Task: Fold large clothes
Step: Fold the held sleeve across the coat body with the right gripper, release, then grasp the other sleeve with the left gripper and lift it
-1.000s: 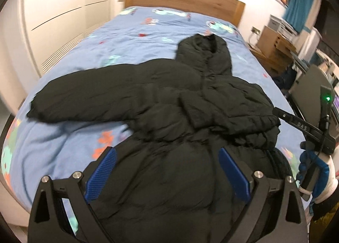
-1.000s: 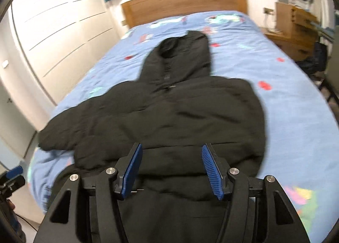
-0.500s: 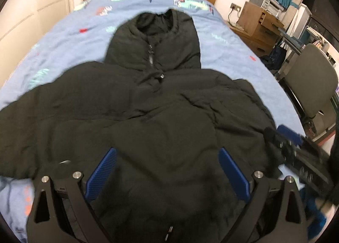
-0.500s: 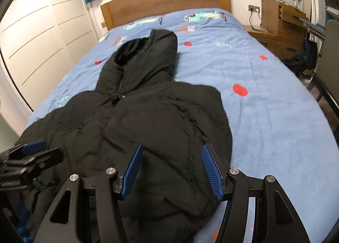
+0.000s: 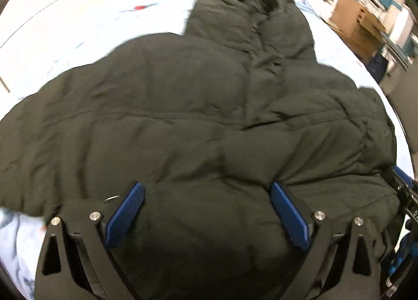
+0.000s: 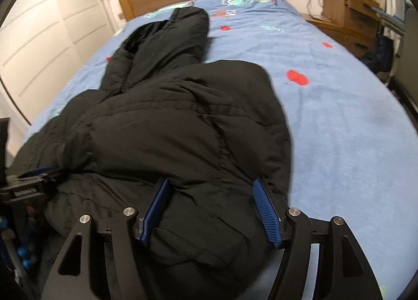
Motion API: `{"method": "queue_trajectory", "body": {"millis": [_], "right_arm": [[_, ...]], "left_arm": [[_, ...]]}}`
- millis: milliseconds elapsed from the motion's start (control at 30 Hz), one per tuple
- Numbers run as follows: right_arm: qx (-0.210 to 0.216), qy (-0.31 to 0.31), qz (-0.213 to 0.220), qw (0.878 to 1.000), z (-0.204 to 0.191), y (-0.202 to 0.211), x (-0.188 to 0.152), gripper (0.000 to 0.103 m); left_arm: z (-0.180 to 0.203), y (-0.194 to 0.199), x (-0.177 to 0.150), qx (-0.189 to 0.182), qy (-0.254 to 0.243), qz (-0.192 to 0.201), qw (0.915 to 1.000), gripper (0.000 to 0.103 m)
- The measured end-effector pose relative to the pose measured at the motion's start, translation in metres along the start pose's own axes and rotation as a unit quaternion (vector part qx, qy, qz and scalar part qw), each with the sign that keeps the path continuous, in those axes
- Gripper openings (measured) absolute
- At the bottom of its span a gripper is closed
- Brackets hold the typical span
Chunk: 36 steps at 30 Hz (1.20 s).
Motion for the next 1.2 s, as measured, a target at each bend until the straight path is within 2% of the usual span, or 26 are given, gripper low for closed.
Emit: {"method": "queue_trajectory", "body": {"millis": [67,200,267,367,467,633,867,1033,1200], "right_arm": [[-0.021,0.006,0.009,1.000,0.000,0.012,0.005,0.065],[0.001,0.007,0.033,0.999,-0.021,0.033,0.014,0.065],[0.016,0.016,0.032,0.999,-0.036,0.036,0.011,0.066],[0.025,0.025,0.008,0.999,-0.046,0.029,-0.007,0.070],[0.010,0.022,-0.014,1.000,-0.037,0.030,-0.018,0.070],[-0.008,0.003,0.004,1.000,-0.022,0.072,-0.008,0.070],[0.008,-0.008,0.060,0.998,-0.036,0.160,0.006,0.070],[0.028,-0.012,0.088,0.996,-0.057,0.212,-0.002,0.070],[0.034,-0.007,0.106,0.994,-0.064,0.243,-0.007,0.071]], "left_arm": [[-0.004,0.015,0.005,0.001,0.008,0.018,0.9998,0.098],[0.017,0.032,0.011,-0.031,0.004,0.034,0.9990,0.098],[0.033,0.025,0.006,-0.033,-0.013,0.022,0.9991,0.098],[0.040,-0.001,-0.020,-0.018,-0.044,-0.041,0.9980,0.098],[0.034,0.013,-0.017,-0.010,-0.046,-0.032,0.9984,0.098],[0.018,0.070,0.016,-0.009,-0.044,0.014,0.9989,0.098],[0.001,0.185,0.056,-0.061,-0.015,0.088,0.9941,0.098],[-0.016,0.260,0.077,-0.105,0.026,0.145,0.9835,0.098],[-0.047,0.299,0.079,-0.079,0.033,0.187,0.9786,0.098]]}}
Point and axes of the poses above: each gripper's, at about its wrist camera, not at the fingertips, and y roughly against the way its jaws point, z to its right, x to its top, the point moved 10 cm from there along -y, roughly the way its jaws point, and after that the axes turned 11 degrees about z, right-handed, at the moved point
